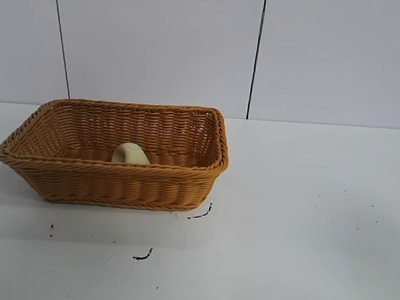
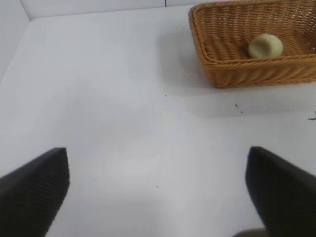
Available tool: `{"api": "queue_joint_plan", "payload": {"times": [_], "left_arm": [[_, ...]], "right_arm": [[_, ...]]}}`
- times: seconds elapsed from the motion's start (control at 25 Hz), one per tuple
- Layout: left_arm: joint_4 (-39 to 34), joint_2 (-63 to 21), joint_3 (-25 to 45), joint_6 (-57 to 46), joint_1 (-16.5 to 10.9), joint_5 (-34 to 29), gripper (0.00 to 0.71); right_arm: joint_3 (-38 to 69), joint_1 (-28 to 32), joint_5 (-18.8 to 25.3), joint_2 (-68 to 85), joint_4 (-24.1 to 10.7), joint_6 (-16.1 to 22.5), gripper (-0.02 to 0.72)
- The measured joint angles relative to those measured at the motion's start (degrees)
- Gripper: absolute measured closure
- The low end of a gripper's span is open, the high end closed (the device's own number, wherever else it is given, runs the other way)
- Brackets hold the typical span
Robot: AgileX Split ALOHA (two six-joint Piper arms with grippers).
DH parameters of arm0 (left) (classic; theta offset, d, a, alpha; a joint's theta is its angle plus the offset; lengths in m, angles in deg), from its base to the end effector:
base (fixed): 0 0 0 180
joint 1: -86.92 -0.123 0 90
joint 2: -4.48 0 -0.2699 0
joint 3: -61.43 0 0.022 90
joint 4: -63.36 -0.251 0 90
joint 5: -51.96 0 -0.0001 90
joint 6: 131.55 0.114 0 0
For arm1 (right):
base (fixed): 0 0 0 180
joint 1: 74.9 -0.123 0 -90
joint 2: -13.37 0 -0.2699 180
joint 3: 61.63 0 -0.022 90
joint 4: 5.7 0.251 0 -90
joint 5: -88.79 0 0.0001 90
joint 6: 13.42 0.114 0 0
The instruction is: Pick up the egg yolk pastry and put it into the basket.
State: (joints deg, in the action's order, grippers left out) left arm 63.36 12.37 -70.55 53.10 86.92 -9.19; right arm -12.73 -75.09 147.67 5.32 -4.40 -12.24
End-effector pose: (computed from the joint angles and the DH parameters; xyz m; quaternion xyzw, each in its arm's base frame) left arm 0.0297 0.0000 0.2670 0.0346 0.8522 0.0212 0.5216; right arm 0.0337 0.0023 0.2664 0.0071 0.8472 0.0177 0.5310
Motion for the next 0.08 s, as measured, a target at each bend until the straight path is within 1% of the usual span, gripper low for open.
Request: {"api": "queue_joint_plan", "payload": {"times": [0.08], "left_arm": [[0.00, 0.00, 0.00, 0.00, 0.00, 0.00, 0.014]], "right_arm": [[0.00, 0.00, 0.00, 0.00, 0.00, 0.00, 0.142]]}}
